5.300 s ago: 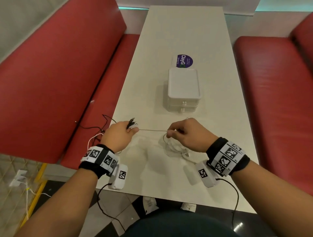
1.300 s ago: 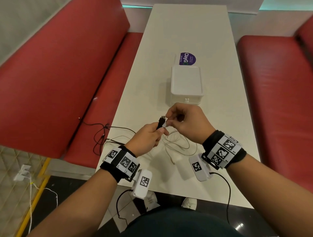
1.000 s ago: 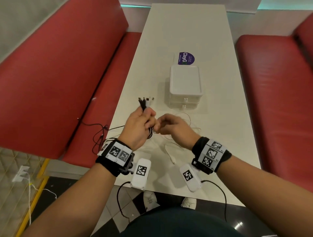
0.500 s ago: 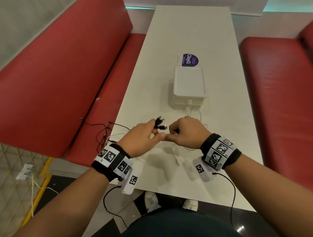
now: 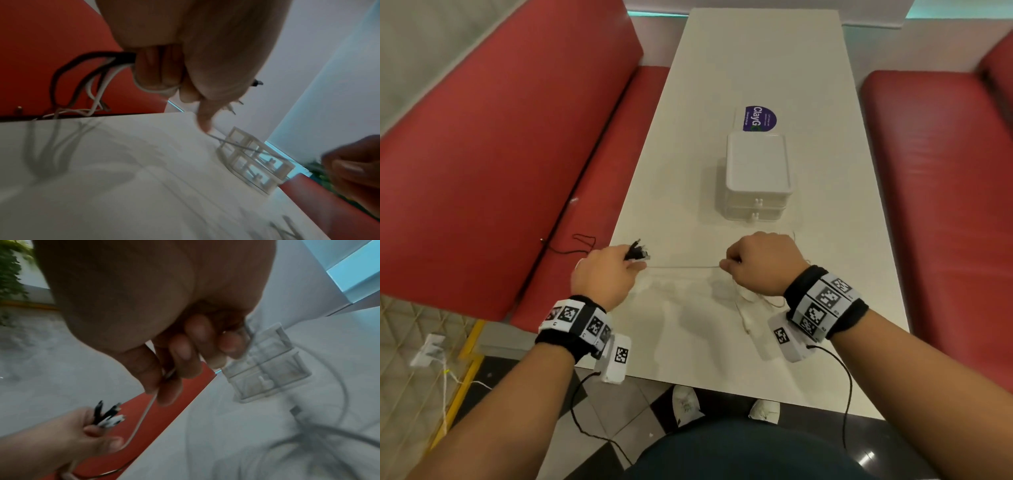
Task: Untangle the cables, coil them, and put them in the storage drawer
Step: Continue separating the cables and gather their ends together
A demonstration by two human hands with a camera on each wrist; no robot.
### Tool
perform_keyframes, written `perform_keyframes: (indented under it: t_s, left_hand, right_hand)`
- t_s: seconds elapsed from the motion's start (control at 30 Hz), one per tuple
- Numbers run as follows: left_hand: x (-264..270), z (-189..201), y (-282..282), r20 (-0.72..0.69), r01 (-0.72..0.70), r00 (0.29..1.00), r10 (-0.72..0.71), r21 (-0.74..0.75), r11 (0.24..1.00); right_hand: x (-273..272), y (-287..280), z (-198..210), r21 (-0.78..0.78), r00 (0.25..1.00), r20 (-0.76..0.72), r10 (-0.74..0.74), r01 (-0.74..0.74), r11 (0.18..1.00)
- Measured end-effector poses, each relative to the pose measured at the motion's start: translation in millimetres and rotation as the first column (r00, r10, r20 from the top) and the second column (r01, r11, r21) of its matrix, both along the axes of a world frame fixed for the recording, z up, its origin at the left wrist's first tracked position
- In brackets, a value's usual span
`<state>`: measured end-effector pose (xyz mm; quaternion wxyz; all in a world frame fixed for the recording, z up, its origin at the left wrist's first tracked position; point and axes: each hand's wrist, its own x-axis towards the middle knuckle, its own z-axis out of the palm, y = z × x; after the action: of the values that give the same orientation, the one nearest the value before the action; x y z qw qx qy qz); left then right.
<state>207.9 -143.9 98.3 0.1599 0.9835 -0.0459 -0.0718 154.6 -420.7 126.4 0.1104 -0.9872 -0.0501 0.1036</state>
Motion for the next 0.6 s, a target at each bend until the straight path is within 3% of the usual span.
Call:
perform_keyframes:
  t_s: [0.03,0.1,0.17,0.23,0.27,0.33,0.37,0.5,0.6]
  left_hand:
    - [2.9,1.1,3.6,0.034,-0.043,0.999,0.041,0.061,0.997]
    - [3.9,3.2,6.9,0.061,-0.057,0.997,0.047,0.178,0.982]
    - [1.0,7.4,1.4,0.061,0.032,0.997,-0.054,0.316,0.948]
    - [-1.4,14.8,-8.1,0.083,0.089,0.989,-0.122,0.325,0.941]
    - [-3.0,20.1,-14.5,0.082,0.128,0.985,-0.153,0.254,0.959]
    - [-8.8,28.8,-33.0,0.043,0.263,0.964,-0.261,-0.028,0.964]
    - [-13.7,31.1,-44.2,-0.006,0.309,0.949,-0.315,-0.169,0.936]
    - [-27.3,34.2,-73.1,-0.135,0.292,0.92,-0.369,-0.394,0.872]
    - [-22.2,38.3,-69.4,-0.201,0.242,0.895,-0.398,-0.53,0.812]
  right_hand:
    - [1.8,-2.7,-0.3,-0.016,0.999,-0.022,-0.037,0.037,0.999]
    - [2.6,-6.6,-3.5,0.113,0.992,-0.104,-0.076,0.088,0.99]
    - [1.0,-4.8,-5.9,0.308,0.986,-0.155,-0.057,0.103,0.946]
    - [-1.0,2.2,-8.2,0.286,0.993,-0.113,-0.014,0.046,0.957]
    - [-1.6,7.2,-10.2,0.185,0.997,-0.082,0.009,0.007,0.983]
    - [-2.6,16.9,-13.5,-0.028,0.997,-0.027,0.065,-0.066,0.997]
    - [-2.7,20.5,-14.8,-0.018,0.996,-0.004,0.088,-0.088,0.996]
    - [-4.2,28.4,-7.9,0.411,0.998,0.041,0.05,-0.063,0.909]
    - [-6.7,21.7,-8.2,0.481,0.996,0.089,-0.026,-0.02,0.876]
